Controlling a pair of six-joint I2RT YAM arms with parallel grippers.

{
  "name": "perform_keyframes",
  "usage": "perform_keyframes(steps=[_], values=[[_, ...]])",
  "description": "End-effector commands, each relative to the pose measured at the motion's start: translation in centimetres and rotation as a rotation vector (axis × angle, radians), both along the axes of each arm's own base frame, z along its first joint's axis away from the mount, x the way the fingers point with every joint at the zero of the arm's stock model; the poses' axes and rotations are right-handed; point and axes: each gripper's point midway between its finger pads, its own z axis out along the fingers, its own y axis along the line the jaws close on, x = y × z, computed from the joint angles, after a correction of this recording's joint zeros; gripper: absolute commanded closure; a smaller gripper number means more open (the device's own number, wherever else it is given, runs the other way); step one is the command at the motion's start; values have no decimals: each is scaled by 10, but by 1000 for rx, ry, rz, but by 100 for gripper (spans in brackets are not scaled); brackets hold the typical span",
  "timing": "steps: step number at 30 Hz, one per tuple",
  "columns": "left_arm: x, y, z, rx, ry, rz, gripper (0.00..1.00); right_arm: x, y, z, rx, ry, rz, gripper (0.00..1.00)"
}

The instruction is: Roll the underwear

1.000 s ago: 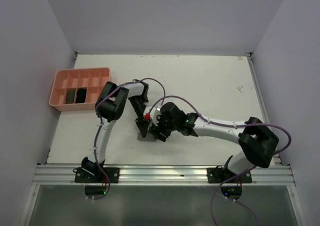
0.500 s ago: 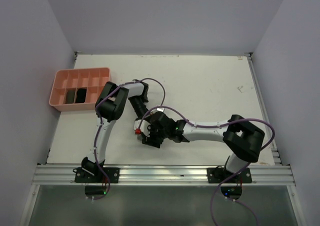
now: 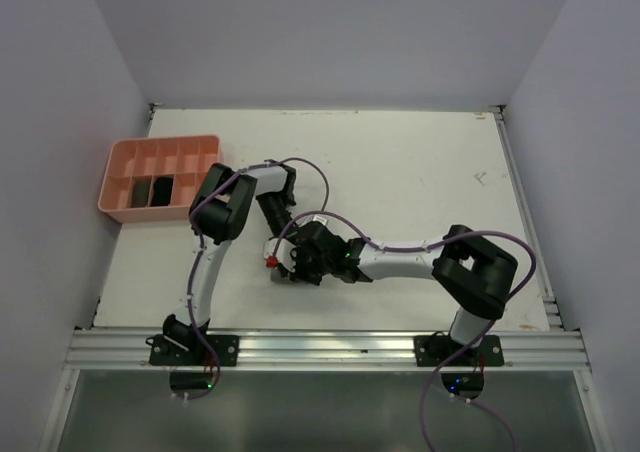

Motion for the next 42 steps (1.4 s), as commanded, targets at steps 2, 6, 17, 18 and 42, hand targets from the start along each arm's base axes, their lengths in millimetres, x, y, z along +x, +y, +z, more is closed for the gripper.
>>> perform_keyframes(steps=[2, 6, 17, 18, 42], values=[[101, -1, -63, -78, -523, -99, 75, -29, -7, -32, -78, 158, 41, 100], [138, -4, -28, -107, -591, -58, 63, -38, -17, -41, -98, 208, 20, 100], [258, 10, 138, -271, -1129, 184, 47, -19, -32, -54, -107, 450, -155, 100], [256, 14, 146, -294, -1143, 229, 44, -17, -32, -54, -99, 471, -168, 100], [59, 84, 149, -290, -1492, 128, 28, -4, -32, -112, -88, 1063, -382, 100]])
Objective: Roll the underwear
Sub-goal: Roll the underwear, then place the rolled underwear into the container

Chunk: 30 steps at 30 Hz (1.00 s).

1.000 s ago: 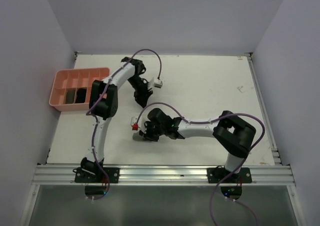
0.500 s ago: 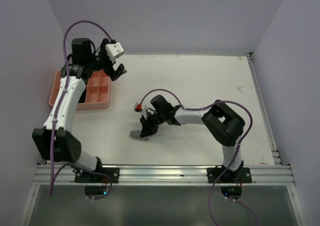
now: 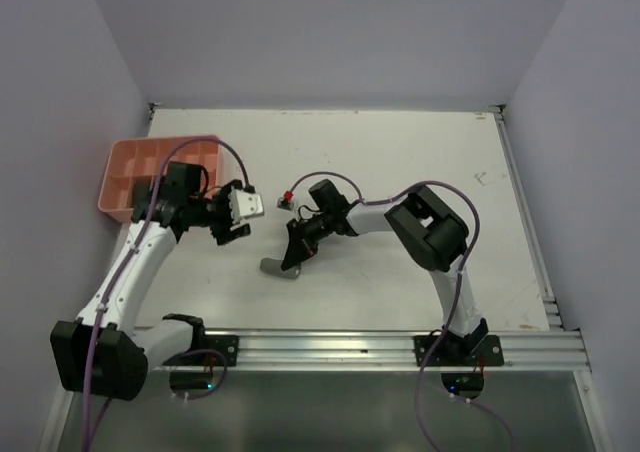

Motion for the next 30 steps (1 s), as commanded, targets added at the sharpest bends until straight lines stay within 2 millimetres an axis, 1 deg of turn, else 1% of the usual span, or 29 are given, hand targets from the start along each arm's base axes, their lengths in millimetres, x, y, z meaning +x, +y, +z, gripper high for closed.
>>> perform_keyframes(steps=[1, 2, 3, 4, 5, 6, 7, 8, 9, 10, 11, 12, 13, 14, 17, 20, 22, 30], values=[[-40, -15, -20, 78, -70, -149, 31, -31, -52, -104, -361, 180, -84, 100], [-44, -19, -23, 94, -105, -166, 34, -31, -52, -105, -363, 192, -89, 100], [-58, -23, -45, 103, -67, -201, 34, -30, -54, -107, -369, 199, -93, 100], [-61, -35, -48, 97, -101, -239, 34, -31, -53, -109, -370, 216, -90, 100], [-65, -39, -55, 95, -96, -252, 34, -31, -54, -111, -372, 224, -91, 100], [-75, -40, -72, 100, -63, -268, 35, -31, -53, -111, -373, 227, -91, 100], [-80, -46, -80, 101, -57, -298, 35, -30, -52, -112, -373, 226, -93, 100], [-76, -50, -84, 102, -76, -300, 35, -31, -53, -114, -378, 238, -98, 100], [-81, -48, -99, 112, -45, -286, 35, -32, -54, -115, -382, 244, -99, 100], [-82, -53, -104, 118, -48, -296, 35, -32, -54, -117, -387, 249, -98, 100], [-79, -54, -112, 130, -62, -290, 35, -31, -54, -117, -387, 247, -95, 100], [-78, -55, -115, 136, -67, -285, 35, -32, -55, -119, -396, 248, -94, 100], [-73, -60, -115, 128, -99, -290, 35, -33, -56, -119, -402, 251, -94, 100], [-73, -59, -121, 139, -101, -283, 35, -33, -57, -120, -405, 254, -93, 100], [-70, -63, -127, 140, -132, -296, 37, -38, -61, -125, -422, 269, -92, 100], [-66, -66, -131, 144, -164, -293, 38, -41, -64, -129, -436, 285, -92, 100], [-65, -70, -129, 129, -190, -301, 39, -44, -67, -133, -447, 302, -93, 100], [-80, -78, -145, 143, -147, -373, 44, -45, -70, -141, -462, 333, -114, 100]])
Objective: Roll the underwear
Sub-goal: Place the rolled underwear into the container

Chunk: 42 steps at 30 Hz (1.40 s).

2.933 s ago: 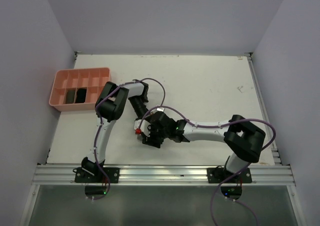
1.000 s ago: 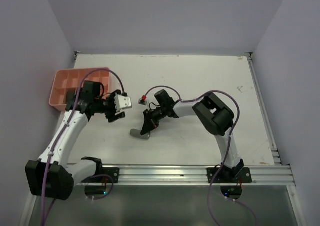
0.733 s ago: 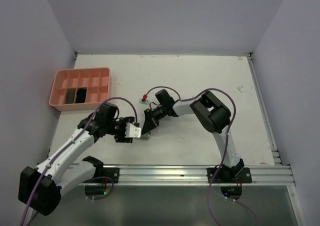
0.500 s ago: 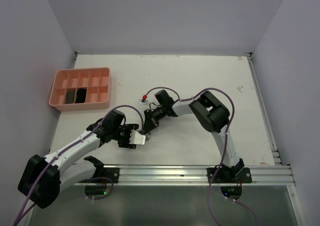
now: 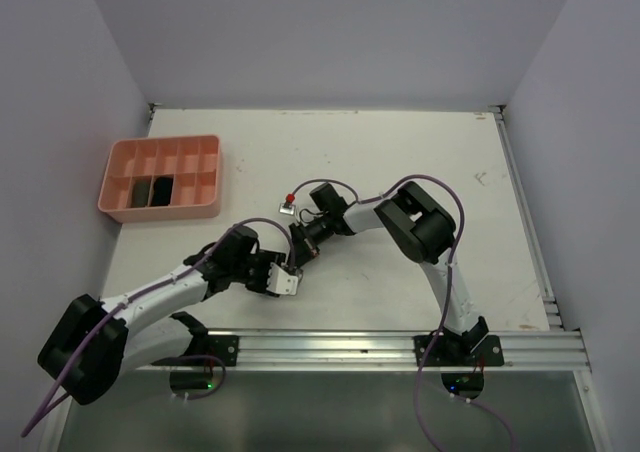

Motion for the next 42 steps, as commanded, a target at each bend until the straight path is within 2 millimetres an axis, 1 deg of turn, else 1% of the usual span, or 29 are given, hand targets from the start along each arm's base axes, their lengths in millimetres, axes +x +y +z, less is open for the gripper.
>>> perform_keyframes(steps=[1, 8, 11, 12, 13, 15, 16, 17, 18, 19, 20, 22, 23, 24, 25, 26, 27, 28, 29, 32, 33, 35, 36, 37, 38, 39, 40, 41, 42], values=[[4, -12, 4, -34, -31, -26, 44, -32, -61, -134, -495, 17, -94, 100], [-4, -16, -8, 0, 10, -29, 48, -27, -64, -137, -500, 27, -110, 100], [-3, -15, -17, 29, 33, -7, 53, -28, -62, -135, -487, 35, -104, 100], [-4, -16, -21, 42, 41, -7, 55, -27, -62, -133, -481, 27, -103, 100], [-7, -12, -29, 71, 72, 0, 61, -27, -62, -132, -478, 28, -103, 100], [-3, -11, -32, 93, 85, 22, 66, -28, -64, -132, -482, 29, -103, 100], [-4, -10, -34, 110, 105, 24, 73, -26, -64, -131, -487, 11, -108, 100], [-6, -10, -36, 118, 116, 19, 77, -24, -65, -130, -492, 7, -116, 100], [-7, -10, -36, 122, 127, 18, 81, -24, -68, -130, -500, 9, -120, 96], [-10, -9, -38, 133, 148, 14, 88, -20, -68, -127, -504, -1, -131, 89], [-11, -9, -39, 136, 158, 7, 92, -15, -71, -125, -505, -1, -146, 84], [-15, -8, -41, 157, 195, 3, 100, -10, -74, -121, -507, 4, -172, 66], [-17, -7, -42, 165, 215, -1, 100, 1, -77, -114, -505, -14, -205, 57], [-19, -7, -44, 174, 231, -4, 100, 6, -79, -110, -498, -19, -232, 45], [-23, -5, -47, 196, 259, -9, 100, 13, -81, -105, -497, -16, -262, 40], [-25, -4, -48, 205, 276, -8, 100, 33, -86, -94, -491, -46, -323, 36], [-27, -3, -50, 216, 291, -12, 100, 41, -91, -89, -491, -59, -359, 32], [-31, -1, -52, 231, 320, -14, 100, 57, -100, -83, -494, -57, -421, 31], [-32, -1, -53, 238, 337, -10, 100, 74, -102, -65, -478, -105, -473, 29], [-36, 1, -56, 264, 391, 13, 100, 107, -122, -42, -483, -152, -595, 26], [-40, 3, -58, 284, 422, 19, 100, 121, -129, -28, -500, -196, -646, 26], [-37, -3, -53, 270, 456, 52, 100, 140, -142, -14, -515, -239, -708, 24], [-37, -5, -52, 265, 475, 68, 100, 148, -151, -1, -539, -280, -752, 22], [-30, -13, -45, 242, 483, 90, 100, 154, -157, 5, -551, -306, -774, 15], [-27, -17, -40, 211, 525, 152, 100, 160, -163, 13, -556, -325, -803, 1], [-21, -21, -36, 191, 545, 187, 100, 164, -169, 23, -564, -349, -827, 1], [-4, -32, -24, 145, 537, 232, 100, 167, -175, 27, -570, -357, -844, 1], [3, -37, -18, 112, 579, 316, 100, 169, -180, 31, -579, -366, -861, 1], [21, -40, -8, 52, 576, 379, 100, 168, -185, 33, -598, -373, -872, 1]])
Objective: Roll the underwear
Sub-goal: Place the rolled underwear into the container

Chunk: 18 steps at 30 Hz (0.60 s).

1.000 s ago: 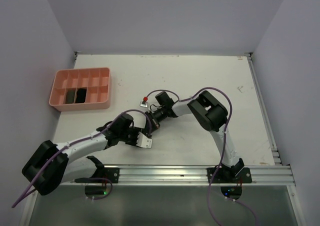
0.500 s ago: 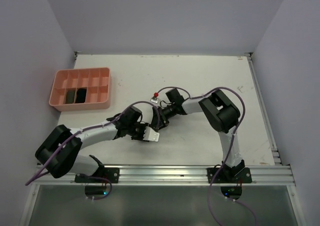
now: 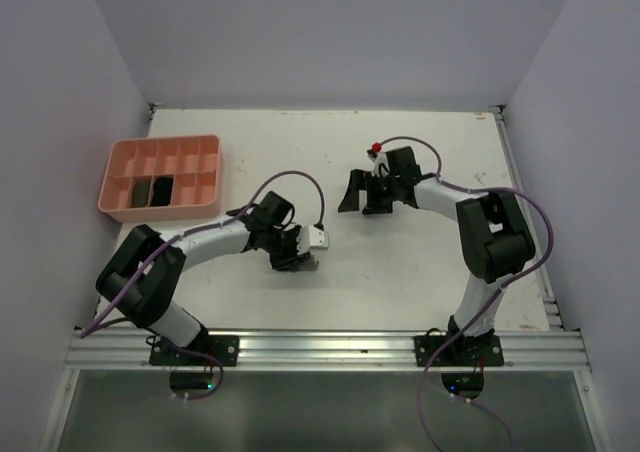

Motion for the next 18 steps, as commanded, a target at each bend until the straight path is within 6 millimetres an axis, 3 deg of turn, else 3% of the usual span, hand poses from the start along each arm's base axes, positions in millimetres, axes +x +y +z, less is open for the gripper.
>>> perform_keyframes(steps=[1, 3, 8, 12, 14, 15, 17, 18], values=[[18, 4, 16, -25, 191, 348, 100, 8, -38, 5, -172, -55, -111, 1], [51, 4, 36, -81, 139, 468, 100, 5, -44, 9, -177, -56, -121, 1], [107, 17, 76, -147, 57, 800, 100, 1, -53, 12, -188, -60, -123, 1], [158, 29, 126, -233, 8, 1006, 100, -2, -57, 12, -199, -53, -105, 1], [184, 54, 134, -241, 0, 1128, 100, -1, -57, 12, -201, -49, -99, 1], [199, 65, 152, -252, -34, 1169, 100, -2, -57, 13, -201, -51, -93, 1], [222, 109, 160, -200, -106, 1300, 100, 0, -58, 15, -207, -50, -89, 1], [235, 119, 182, -231, -149, 1324, 100, 1, -59, 16, -211, -54, -86, 1]])
